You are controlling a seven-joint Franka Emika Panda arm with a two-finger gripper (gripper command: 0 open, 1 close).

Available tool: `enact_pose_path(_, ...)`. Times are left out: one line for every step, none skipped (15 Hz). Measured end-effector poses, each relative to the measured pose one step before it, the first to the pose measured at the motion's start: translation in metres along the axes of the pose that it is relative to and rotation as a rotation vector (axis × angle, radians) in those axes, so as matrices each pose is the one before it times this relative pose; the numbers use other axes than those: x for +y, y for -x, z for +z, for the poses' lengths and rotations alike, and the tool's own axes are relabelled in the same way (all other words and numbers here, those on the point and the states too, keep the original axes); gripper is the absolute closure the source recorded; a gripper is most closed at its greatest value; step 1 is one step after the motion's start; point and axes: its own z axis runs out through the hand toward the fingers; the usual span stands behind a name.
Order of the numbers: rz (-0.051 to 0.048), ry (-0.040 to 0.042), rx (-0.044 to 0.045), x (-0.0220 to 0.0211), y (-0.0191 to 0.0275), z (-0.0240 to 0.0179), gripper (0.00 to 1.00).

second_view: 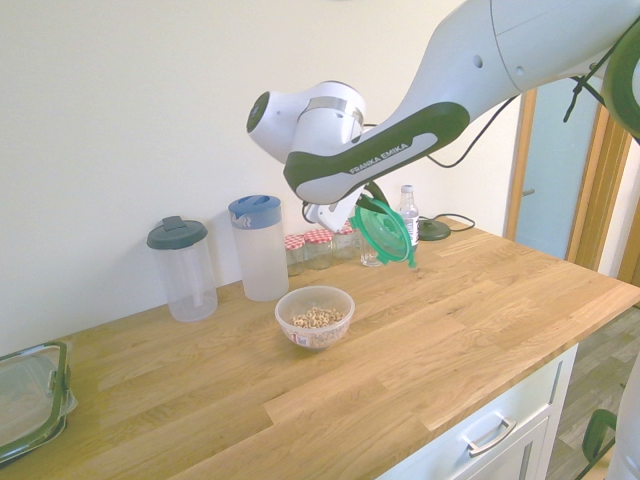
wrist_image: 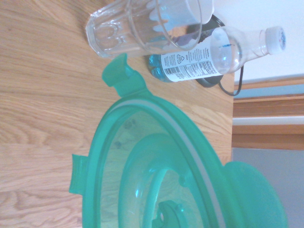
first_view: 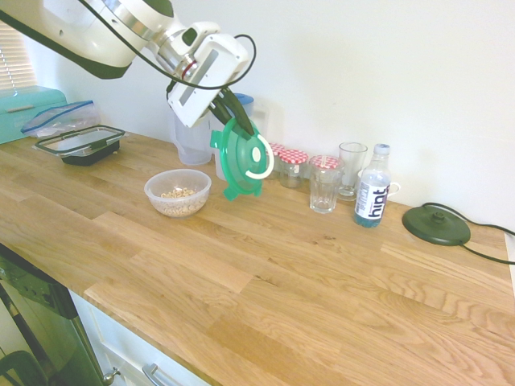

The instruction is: Cover the lid of food container

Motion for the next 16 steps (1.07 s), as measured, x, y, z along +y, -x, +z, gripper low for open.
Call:
enact_pose_path(-0.00594, 0.02514, 0.02169, -0.0062, 0.01405, -0.01137, 1.0)
enact_pose_path(-0.00857, 0.02276, 0.02679, -0.00665, 0.01382, -0.01269, 1.0)
enact_pose_path(-0.00664, 0.01518, 0.02514, -0.00662, 0.01037, -0.0125, 1.0)
enact_pose_path(-0.00575, 0.00978, 0.02024, -0.00776, 0.00876, -0.01122, 1.0)
enact_pose_path(-0.00158, 0.01141, 0.01925, -0.00954, 0.00788, -0.01019, 1.0)
enact_pose_path(0.00754, 0.01265, 0.01952, -0.0104, 0.00602, -0.00722, 1.0)
enact_pose_path(0.01065, 0.00933, 0.0143, -0.01141, 0.00664, -0.00584, 1.0)
enact_pose_path(0.0101, 0.01168, 0.00813, -0.01032, 0.00673, -0.00547, 1.0)
enact_pose_path(0.00937, 0.01735, 0.00776, -0.00787, 0.00539, -0.00644, 1.0)
enact_pose_path(0.00739, 0.02344, 0.01185, -0.0046, 0.00327, -0.00666, 1.0)
enact_pose_path(0.00436, 0.03052, 0.00512, -0.00227, 0.00295, -0.00524, 1.0)
enact_pose_path(0.00167, 0.0324, 0.00065, -0.00136, 0.00269, -0.00364, 1.0)
enact_pose_path(-0.00116, 0.01926, 0.00289, -0.00238, 0.00218, -0.00272, 1.0)
enact_pose_path(-0.00439, 0.00644, 0.00542, -0.00438, 0.00302, -0.00204, 1.0)
enact_pose_path(-0.00453, 0.00857, 0.00673, -0.00477, 0.00409, -0.00094, 1.0)
enact_pose_path(-0.00528, 0.01274, 0.00713, -0.00496, 0.00466, -0.00039, 1.0)
